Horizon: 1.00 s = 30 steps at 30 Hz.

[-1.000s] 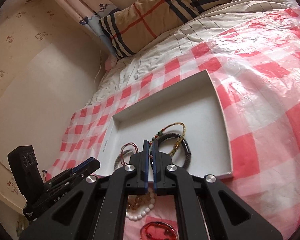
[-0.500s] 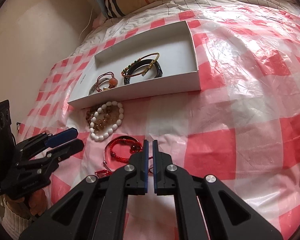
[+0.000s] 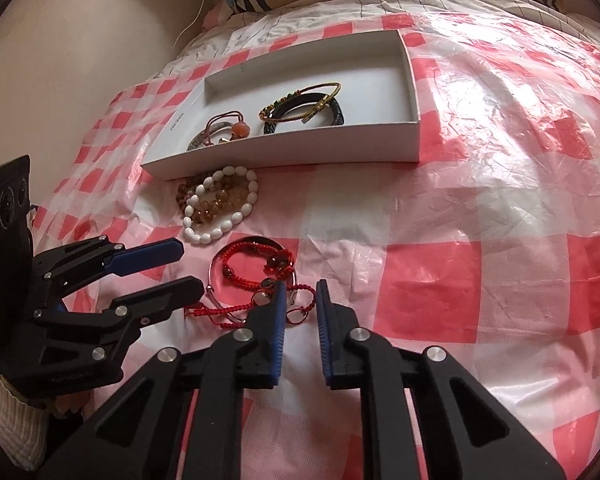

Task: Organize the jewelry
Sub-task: 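Move the open right tool toward the red string bracelet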

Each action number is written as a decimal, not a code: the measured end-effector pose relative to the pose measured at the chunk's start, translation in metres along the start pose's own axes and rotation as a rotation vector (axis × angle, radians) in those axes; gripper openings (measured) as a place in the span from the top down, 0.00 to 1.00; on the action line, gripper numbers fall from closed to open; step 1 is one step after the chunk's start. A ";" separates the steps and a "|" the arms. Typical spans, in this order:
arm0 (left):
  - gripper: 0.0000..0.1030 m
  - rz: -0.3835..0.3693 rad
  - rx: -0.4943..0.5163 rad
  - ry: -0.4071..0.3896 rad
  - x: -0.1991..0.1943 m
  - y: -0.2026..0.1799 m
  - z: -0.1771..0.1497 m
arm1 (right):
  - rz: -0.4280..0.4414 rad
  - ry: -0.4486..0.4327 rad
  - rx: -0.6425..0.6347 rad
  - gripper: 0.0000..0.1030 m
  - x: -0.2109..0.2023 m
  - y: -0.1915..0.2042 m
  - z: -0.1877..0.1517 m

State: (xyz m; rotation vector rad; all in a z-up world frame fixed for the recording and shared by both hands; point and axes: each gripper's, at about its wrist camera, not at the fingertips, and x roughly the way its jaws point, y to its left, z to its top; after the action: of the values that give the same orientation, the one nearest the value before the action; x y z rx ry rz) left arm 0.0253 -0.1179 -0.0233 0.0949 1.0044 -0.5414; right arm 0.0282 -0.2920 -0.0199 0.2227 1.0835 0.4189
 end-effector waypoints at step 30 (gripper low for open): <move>0.52 -0.008 0.030 0.050 0.003 0.009 -0.001 | 0.117 -0.097 0.065 0.96 -0.029 -0.020 -0.010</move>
State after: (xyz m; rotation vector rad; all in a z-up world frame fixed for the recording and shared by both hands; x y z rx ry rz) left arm 0.0300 -0.1108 -0.0282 0.1316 1.0460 -0.5642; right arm 0.0126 -0.3231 -0.0086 0.3614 0.9927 0.4736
